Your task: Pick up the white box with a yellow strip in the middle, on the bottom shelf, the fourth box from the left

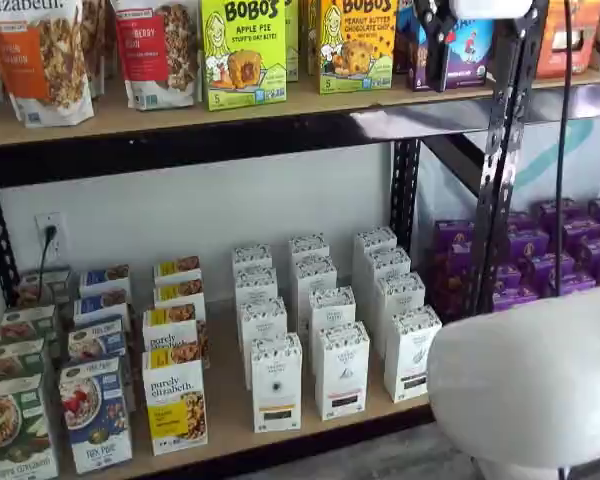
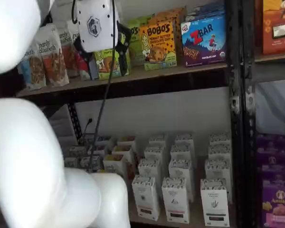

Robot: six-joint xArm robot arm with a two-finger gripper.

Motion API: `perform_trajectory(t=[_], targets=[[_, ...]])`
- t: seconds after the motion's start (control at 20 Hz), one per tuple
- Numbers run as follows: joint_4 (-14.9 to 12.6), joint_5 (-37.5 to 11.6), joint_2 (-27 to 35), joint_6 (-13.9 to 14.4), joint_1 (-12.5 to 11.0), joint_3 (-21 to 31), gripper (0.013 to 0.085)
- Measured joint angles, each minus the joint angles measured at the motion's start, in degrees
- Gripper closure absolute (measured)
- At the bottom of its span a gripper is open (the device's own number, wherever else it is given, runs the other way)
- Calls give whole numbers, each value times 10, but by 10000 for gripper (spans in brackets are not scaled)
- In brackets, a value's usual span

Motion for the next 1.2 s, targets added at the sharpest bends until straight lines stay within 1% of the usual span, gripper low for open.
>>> perform_trajectory(t=[0.1,0.25,0.5,0.7,0.85,1.0,1.15,1.2], targets=[[10,15,9,-4,-9,-8,130],[12,17,12,-7,-13,-8,130],[-9,-2,8,-1,3,6,130],[-18,-43,-2,6,13,42,130],[-26,-83,-12,18,27,79,130],[-35,-111,-11,38,49,115,130],[-53,-137,-6,67,82,152,130],[-52,-150,-6,74,87,164,130]])
